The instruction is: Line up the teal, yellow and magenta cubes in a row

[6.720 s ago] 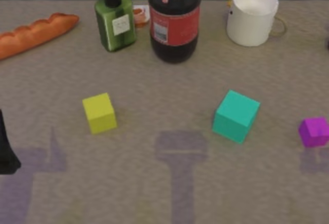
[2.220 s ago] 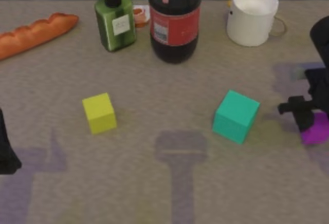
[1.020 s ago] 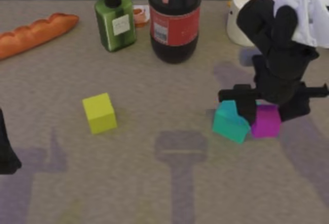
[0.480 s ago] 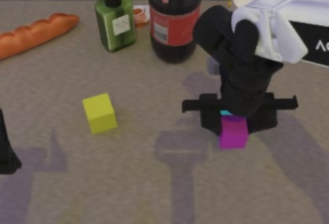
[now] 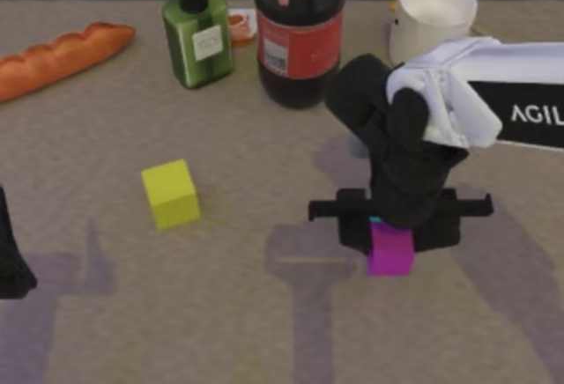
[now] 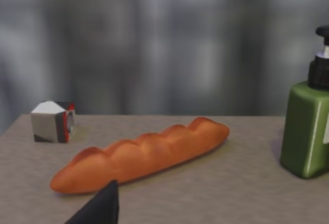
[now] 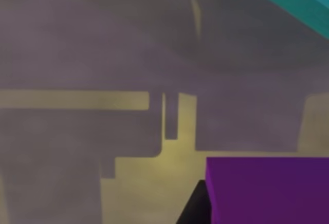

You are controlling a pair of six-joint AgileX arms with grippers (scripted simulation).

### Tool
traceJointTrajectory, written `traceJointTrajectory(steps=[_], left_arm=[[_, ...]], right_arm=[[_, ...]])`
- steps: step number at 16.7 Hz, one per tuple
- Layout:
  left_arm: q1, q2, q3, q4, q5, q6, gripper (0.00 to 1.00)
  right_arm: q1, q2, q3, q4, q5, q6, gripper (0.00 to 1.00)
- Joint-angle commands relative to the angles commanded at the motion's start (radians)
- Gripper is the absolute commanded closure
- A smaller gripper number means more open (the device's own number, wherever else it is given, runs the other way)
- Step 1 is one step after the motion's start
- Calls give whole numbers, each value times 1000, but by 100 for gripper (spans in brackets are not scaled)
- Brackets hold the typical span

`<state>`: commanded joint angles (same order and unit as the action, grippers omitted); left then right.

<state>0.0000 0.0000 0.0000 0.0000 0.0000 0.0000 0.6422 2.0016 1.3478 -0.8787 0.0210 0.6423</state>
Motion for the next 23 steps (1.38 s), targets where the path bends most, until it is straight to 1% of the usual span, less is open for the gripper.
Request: traceJointTrajectory(steps=[2, 6, 19, 20, 23], left_arm=[[0, 0, 0, 0, 0, 0, 0], [0, 0, 0, 0, 0, 0, 0], [0, 0, 0, 0, 0, 0, 0], [0, 0, 0, 0, 0, 0, 0], [0, 0, 0, 0, 0, 0, 0]], right_arm=[[3, 20, -34, 50, 1, 1, 100], [4, 25, -40, 59, 2, 1, 100], [4, 25, -40, 59, 2, 1, 2], [4, 25, -40, 59, 2, 1, 0], [4, 25, -40, 59, 2, 1, 0]])
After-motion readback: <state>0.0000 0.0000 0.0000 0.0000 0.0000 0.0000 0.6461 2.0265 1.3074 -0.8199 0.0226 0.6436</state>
